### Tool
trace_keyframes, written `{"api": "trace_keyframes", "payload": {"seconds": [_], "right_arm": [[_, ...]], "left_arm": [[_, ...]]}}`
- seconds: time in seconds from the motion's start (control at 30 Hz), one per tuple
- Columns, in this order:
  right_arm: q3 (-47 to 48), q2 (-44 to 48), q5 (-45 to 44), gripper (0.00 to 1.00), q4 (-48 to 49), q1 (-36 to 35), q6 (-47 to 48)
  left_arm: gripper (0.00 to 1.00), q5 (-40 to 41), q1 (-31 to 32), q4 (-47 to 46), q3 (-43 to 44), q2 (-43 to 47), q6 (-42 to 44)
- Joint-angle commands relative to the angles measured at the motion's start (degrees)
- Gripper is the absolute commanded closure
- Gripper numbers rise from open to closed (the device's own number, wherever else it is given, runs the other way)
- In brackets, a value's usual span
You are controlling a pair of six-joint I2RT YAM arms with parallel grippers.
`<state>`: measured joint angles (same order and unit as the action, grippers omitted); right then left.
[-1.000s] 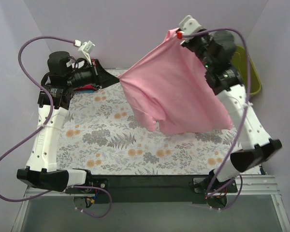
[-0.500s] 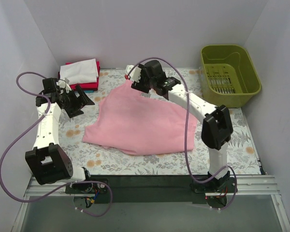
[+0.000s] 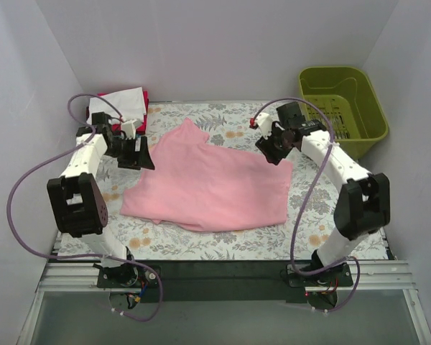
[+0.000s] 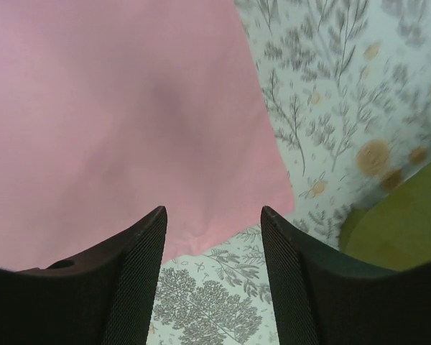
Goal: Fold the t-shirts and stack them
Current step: Flatten the tshirt out
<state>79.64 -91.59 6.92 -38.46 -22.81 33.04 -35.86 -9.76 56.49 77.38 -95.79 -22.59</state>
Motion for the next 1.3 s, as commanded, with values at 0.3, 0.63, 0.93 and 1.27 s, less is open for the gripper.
{"api": "trace_keyframes", "payload": {"seconds": [0.3,0.63,0.93,1.27], "right_arm": [[12.38,-20.37,3.72,0.50,-6.37,10.77,-1.75],[2.90,-19.68,4.24,0.58,-7.25,10.33,0.80],[-9.49,-9.67,8.10,0.66,-11.27,7.78,5.19],[8.42,-15.00,9.17,0.66,-13.31,11.99,5.81]], "left_arm": [[0.42,11.68,8.97,-7.80,0.85,-11.43,6.06],[0.60,17.74,8.97,-5.53,-16.45,-4.68,10.80],[0.63,17.41,8.88,9.05,-25.10,11.05,18.37],[0.51,7.73,8.97,-2.51,9.42,-5.15,0.64]]}}
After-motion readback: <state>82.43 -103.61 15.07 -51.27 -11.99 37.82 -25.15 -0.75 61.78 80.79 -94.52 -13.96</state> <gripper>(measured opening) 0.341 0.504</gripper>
